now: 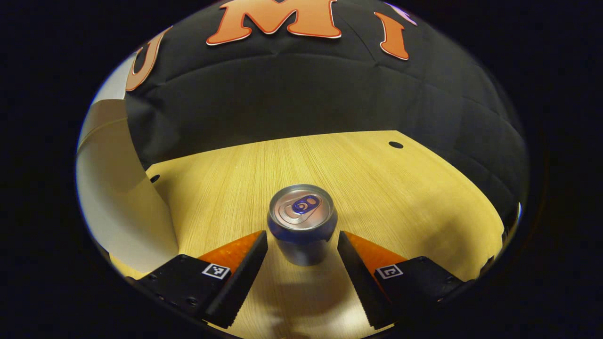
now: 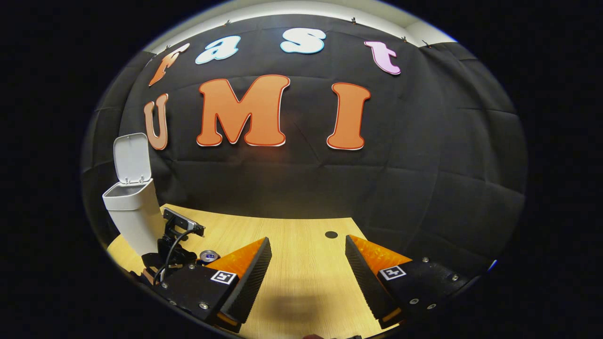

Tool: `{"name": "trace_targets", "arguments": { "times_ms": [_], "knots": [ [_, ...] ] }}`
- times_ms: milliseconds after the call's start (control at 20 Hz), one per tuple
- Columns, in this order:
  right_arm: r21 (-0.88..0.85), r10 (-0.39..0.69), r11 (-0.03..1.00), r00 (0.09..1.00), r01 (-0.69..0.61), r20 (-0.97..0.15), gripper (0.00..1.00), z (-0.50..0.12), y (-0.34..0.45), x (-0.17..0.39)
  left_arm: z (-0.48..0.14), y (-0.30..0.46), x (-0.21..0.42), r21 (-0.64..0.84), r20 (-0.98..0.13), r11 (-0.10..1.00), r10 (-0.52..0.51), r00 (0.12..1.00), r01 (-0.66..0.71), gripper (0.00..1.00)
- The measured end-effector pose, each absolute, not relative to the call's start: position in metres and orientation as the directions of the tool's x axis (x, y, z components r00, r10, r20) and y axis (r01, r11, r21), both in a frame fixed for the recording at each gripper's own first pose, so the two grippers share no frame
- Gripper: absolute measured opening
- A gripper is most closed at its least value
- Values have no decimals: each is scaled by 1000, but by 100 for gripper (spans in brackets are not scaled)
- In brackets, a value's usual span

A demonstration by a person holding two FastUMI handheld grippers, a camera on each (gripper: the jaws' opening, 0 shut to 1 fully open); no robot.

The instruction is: Press the lid of the desktop garbage bin to open it, pick up the crumpled paper on the desktop and throw it into the bin, then pick up the pop can on the desktop and drop it into the bin, and finally close the garbage bin lid.

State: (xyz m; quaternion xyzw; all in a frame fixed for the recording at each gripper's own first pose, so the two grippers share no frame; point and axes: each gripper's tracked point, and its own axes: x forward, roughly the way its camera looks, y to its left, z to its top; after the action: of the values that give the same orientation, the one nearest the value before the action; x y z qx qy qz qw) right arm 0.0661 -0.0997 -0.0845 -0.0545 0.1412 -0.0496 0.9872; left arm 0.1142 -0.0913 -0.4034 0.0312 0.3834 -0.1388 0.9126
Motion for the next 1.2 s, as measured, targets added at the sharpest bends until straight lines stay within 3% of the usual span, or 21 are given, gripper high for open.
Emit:
{"name": "trace_targets", "arguments": {
  "times_ms": [150,250,350,700,1000,1200],
  "knots": [
    [-125,-114,989,952,81,-286,94,-89,-100,66,-417,-94,123,-37,-715,960,-219,664,276,96],
    [-126,-111,989,948,77,-297,94,-92,-101,65,-420,-96,124,-43,-716,956,-232,659,290,88],
    [-122,-110,990,947,76,-302,94,-93,-100,65,-419,-93,123,-40,-723,953,-234,650,299,86],
    [-93,-88,994,953,63,-290,94,-93,-87,77,-370,-91,124,-13,-708,947,-235,666,320,82],
    [-55,-39,998,962,26,-269,94,-93,-61,89,-277,-88,113,30,-584,959,-213,783,283,81],
    [-48,-22,999,967,10,-253,94,-91,-47,96,-241,-74,112,7,-488,983,-158,859,185,79]
  ]
}}
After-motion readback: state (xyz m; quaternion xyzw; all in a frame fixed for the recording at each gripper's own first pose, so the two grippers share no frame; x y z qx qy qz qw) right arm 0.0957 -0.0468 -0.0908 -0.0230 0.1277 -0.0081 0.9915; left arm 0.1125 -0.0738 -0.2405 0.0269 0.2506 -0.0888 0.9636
